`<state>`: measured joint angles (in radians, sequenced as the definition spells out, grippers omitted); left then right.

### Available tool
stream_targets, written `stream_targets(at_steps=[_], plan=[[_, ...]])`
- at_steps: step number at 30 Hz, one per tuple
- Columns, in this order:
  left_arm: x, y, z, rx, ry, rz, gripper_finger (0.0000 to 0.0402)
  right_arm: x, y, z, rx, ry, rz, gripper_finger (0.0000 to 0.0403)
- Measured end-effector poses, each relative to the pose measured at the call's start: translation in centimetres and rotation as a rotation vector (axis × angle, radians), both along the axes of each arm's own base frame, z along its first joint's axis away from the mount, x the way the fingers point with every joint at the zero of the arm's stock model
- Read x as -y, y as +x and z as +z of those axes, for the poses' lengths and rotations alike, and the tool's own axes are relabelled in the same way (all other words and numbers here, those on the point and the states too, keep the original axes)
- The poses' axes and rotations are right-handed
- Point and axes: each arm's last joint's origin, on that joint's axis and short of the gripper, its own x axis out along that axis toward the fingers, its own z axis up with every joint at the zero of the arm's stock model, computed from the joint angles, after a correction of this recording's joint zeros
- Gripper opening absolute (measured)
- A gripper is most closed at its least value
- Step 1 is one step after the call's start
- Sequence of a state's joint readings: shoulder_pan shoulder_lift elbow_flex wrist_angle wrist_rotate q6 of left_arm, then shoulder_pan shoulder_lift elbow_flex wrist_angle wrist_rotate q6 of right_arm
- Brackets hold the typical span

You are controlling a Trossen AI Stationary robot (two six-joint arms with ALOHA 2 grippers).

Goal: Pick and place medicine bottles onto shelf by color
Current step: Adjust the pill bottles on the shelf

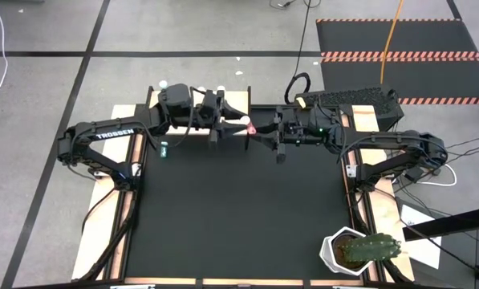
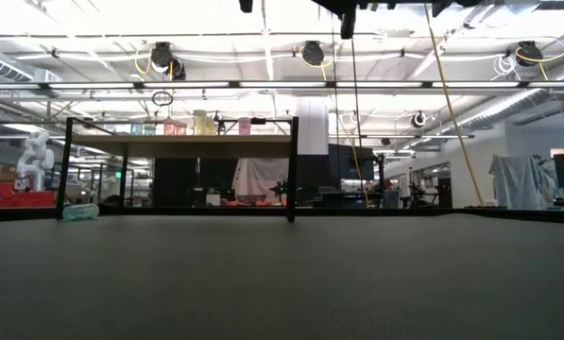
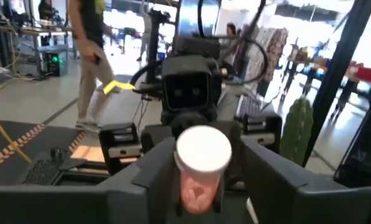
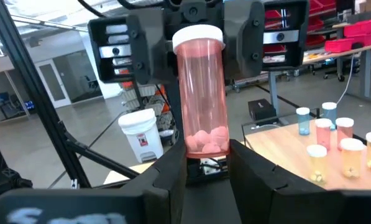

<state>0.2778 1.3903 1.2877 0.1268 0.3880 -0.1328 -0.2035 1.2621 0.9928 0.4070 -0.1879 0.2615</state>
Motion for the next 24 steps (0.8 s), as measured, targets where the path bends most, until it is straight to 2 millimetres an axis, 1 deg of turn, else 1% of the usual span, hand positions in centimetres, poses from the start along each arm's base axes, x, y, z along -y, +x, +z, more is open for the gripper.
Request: stream_targets(at_steps=[4,7,10,14,17,20,22,24], plan=[[-0.3,-0.1,0.4,0.039,-0.024,0.009,0.0135,0.0,0.0,0.1,0.007,-0.001,0.000,0.0100],[-0.3,-0.1,0.4,0.040,-0.023,0.013,0.0118,0.0,0.0,0.0,0.002,0.007,0.000,0.0100],[-0.3,-0.1,0.4,0.035,-0.024,0.011,0.0115,0.0,0.0,0.0,0.001,0.007,0.001,0.0100],[-0.3,-0.1,0.3,0.024,-0.026,0.006,0.0125,0.0,0.0,0.0,-0.003,0.015,0.002,0.0100],[-0.3,-0.1,0.3,0.025,-0.028,0.007,0.0125,0.0,0.0,0.0,-0.001,0.015,0.001,0.0102],[-0.7,-0.8,0.6,0.024,-0.020,0.030,0.0120,0.0,0.0,0.0,0.002,-0.012,-0.010,0.0119],[-1.0,-1.3,1.1,0.042,-0.015,0.061,0.0120,0.1,0.0,0.0,-0.001,-0.015,-0.039,0.0142],[-1.4,-1.8,1.4,0.050,-0.012,0.084,0.0119,0.2,0.0,-0.1,-0.010,-0.018,-0.079,0.0174]])
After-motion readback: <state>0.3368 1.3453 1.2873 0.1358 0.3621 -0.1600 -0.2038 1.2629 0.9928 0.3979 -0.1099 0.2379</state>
